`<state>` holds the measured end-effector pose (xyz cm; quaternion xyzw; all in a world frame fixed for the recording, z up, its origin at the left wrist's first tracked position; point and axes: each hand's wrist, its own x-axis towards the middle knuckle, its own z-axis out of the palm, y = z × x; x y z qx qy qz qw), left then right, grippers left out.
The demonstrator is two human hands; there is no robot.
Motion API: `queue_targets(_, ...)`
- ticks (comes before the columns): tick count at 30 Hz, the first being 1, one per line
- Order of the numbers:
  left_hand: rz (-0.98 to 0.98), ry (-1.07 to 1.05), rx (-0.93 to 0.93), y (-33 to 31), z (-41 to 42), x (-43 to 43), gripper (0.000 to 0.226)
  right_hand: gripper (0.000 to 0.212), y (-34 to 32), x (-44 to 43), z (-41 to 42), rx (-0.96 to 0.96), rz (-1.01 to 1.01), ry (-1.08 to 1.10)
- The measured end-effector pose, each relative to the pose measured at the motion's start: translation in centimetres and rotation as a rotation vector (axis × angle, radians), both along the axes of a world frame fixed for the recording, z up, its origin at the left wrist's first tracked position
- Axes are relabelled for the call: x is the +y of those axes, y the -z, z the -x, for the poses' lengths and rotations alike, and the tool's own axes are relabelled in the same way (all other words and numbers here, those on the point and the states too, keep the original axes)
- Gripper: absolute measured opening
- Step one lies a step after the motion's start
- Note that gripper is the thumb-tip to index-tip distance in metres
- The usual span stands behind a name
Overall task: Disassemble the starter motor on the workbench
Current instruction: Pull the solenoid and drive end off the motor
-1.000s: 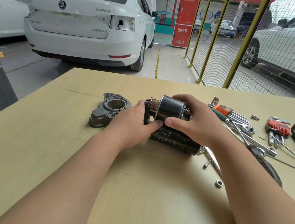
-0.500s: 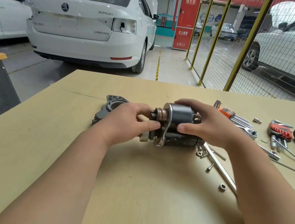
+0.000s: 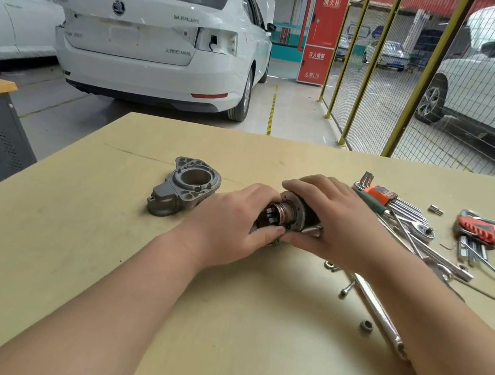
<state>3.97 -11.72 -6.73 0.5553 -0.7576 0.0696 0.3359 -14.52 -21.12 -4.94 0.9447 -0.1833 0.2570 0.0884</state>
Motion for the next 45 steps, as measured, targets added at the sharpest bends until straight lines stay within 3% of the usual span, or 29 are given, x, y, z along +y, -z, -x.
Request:
queue_targets(4,0.109,0.027,-0.052,-0.2,0.3,-0.2,0.050,0.066,0.8,0.1,0.4,-0.036,0.049,-0.032)
queue_targets(8,0.190,0.041,-0.224,0.1,0.7,-0.2,0.045,0.063,1.1,0.1,0.6,-0.024,0.070,-0.039)
queue_targets(14,0.212,0.086,-0.329,-0.2,0.4,-0.3,0.044,0.062,1.3,0.0,0.8,-0.025,0.123,-0.041)
queue_targets(20,0.210,0.107,-0.289,0.0,-0.4,0.0,0.044,0.062,1.0,0.4,0.2,-0.049,0.139,-0.070)
queue_targets(25,0.188,0.031,-0.189,-1.4,-0.9,0.8,0.041,0.068,0.0,1.0,-0.5,-0.166,0.020,-0.106)
queue_targets(28,0.160,-0.056,-0.026,-2.4,-0.6,1.0,0.045,0.070,-0.5,1.4,-0.5,-0.253,-0.057,-0.085)
queue_targets(32,0.194,-0.098,0.234,-1.9,-2.2,1.7,0.067,0.069,-0.8,1.6,-0.1,-0.356,-0.137,-0.018)
queue_targets(34,0.163,-0.088,0.523,-1.5,-2.5,1.9,0.081,0.065,-1.0,1.7,0.1,-0.457,-0.231,0.027)
queue_targets(36,-0.041,0.034,0.896,-1.0,-2.0,1.4,0.109,0.057,-1.2,1.9,0.1,-0.596,-0.355,0.050)
queue_targets(37,-0.168,0.111,0.995,-0.5,-1.5,1.1,0.117,0.052,-1.3,2.1,0.1,-0.650,-0.395,0.047)
queue_targets(38,-0.280,0.176,1.004,0.0,-0.9,0.7,0.114,0.049,-1.2,2.2,0.0,-0.687,-0.412,0.035)
queue_targets(40,-0.394,0.231,0.845,0.9,0.7,0.4,0.084,0.046,-1.0,2.7,-0.2,-0.726,-0.408,-0.013)
queue_targets(43,-0.199,0.157,0.736,0.8,2.0,0.6,0.040,0.043,-0.6,3.1,-0.6,-0.736,-0.420,-0.090)
queue_targets(45,-0.071,0.132,0.725,0.2,1.8,1.1,0.039,0.043,-0.3,3.1,-0.9,-0.742,-0.514,-0.154)
